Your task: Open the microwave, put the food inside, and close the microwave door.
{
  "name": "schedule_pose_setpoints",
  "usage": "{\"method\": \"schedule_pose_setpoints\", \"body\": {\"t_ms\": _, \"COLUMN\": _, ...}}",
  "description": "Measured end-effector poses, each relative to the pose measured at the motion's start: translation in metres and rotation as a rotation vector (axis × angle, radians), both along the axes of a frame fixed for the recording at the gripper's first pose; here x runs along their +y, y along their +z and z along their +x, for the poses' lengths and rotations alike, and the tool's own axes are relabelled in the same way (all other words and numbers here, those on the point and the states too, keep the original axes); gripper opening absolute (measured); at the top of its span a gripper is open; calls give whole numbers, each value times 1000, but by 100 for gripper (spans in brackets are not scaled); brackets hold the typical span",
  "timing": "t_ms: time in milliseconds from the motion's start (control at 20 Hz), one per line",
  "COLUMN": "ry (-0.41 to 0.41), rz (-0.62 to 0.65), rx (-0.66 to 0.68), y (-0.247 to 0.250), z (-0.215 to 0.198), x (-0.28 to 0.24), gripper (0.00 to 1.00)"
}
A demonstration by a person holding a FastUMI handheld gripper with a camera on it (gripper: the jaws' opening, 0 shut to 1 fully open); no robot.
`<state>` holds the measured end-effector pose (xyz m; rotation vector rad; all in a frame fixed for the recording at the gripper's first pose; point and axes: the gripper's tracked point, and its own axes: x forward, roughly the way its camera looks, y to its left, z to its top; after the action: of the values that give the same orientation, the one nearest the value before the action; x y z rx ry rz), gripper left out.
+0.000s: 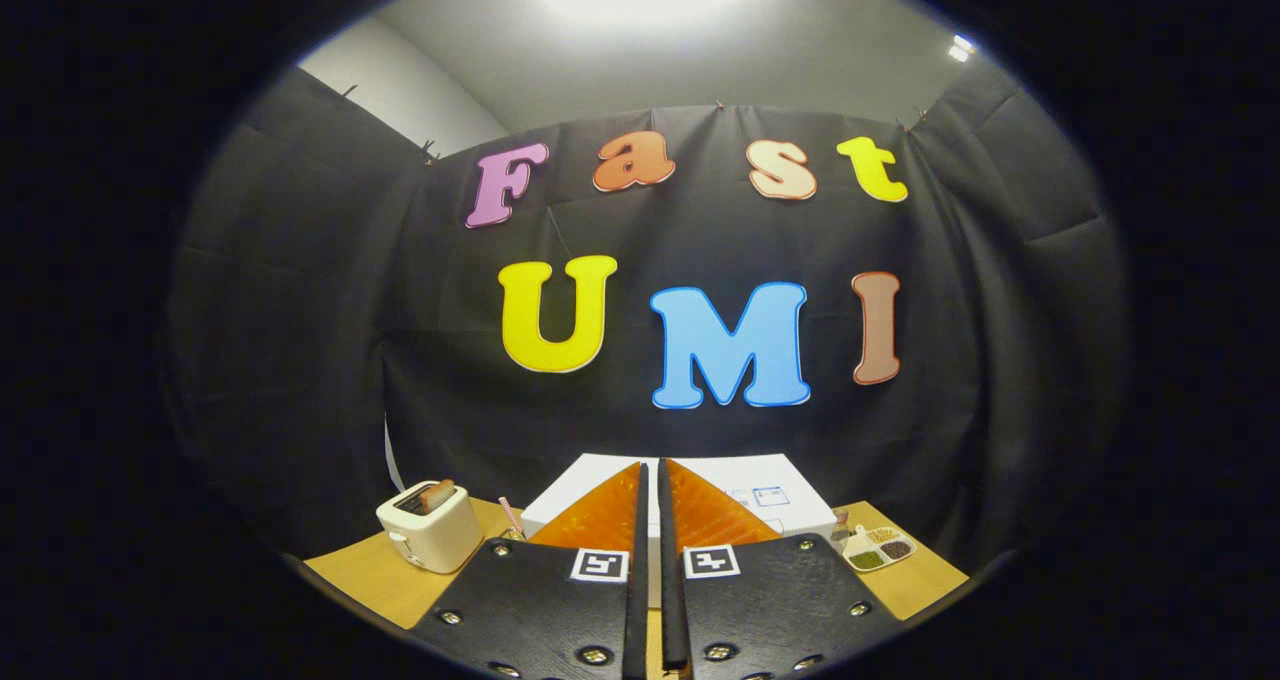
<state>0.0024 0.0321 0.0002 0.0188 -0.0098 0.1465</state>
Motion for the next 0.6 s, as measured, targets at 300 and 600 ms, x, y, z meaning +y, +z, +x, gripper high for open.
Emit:
{"method": "schedule_pose_setpoints", "body": {"t_ms": 300, "ry": -48, "rz": -2, "rx": 94, "y": -21, "z": -7, "x": 0, "gripper": 83}}
{"method": "schedule_pose_setpoints", "body": {"t_ms": 600, "ry": -45, "rz": -12, "rx": 94, "y": -24, "z": -4, "x": 1, "gripper": 92}}
